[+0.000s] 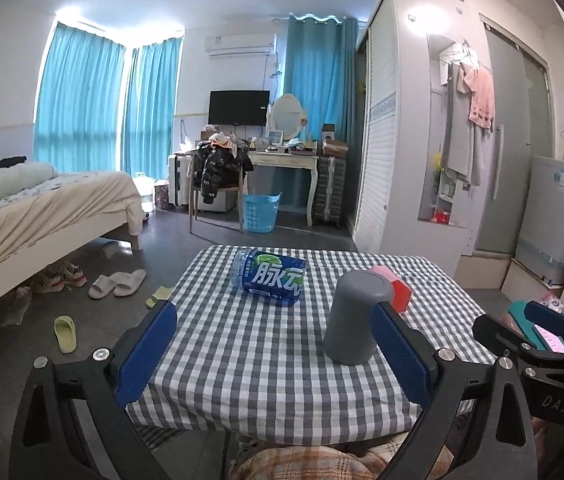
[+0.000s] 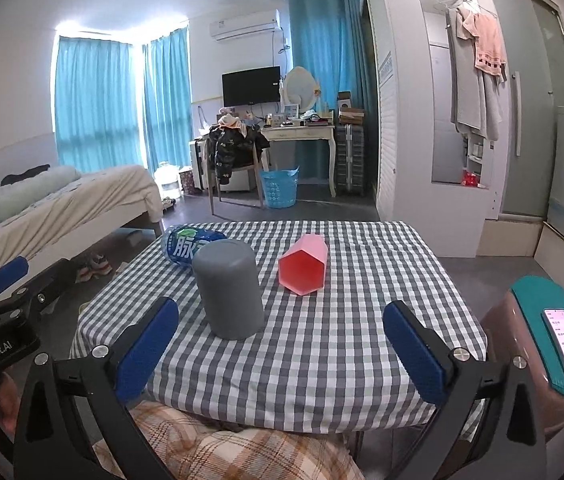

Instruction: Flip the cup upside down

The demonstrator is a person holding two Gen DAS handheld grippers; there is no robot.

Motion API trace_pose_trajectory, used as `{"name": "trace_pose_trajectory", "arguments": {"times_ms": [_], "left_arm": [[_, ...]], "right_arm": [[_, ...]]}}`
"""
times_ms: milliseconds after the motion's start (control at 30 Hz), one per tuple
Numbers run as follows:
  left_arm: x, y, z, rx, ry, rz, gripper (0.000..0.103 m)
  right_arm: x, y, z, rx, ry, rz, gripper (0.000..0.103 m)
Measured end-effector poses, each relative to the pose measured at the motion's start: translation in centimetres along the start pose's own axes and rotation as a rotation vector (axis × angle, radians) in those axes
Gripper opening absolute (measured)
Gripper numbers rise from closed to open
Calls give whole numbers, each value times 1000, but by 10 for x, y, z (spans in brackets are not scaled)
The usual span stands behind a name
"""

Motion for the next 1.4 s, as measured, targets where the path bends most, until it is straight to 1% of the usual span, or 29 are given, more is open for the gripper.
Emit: {"name": "trace_pose_trajectory", "arguments": {"times_ms": [300, 600, 1400], "left_arm": [[3, -2, -2, 0, 4, -18, 100], [6, -4, -2, 6, 18, -18, 100], [6, -4, -1, 9, 19, -17, 100]], "right_arm": [[4, -3, 1, 3, 4, -6, 103], [6, -5, 2, 8, -6, -5, 103], [4, -8, 4, 26, -7, 7, 103]]}}
Point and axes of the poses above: each gripper's, at about its wrist camera, not at the fingertips, and z roughly the way its jaws point, x to its left, y to its top, the point moved 5 cm from there along z, roughly the way its jaws point
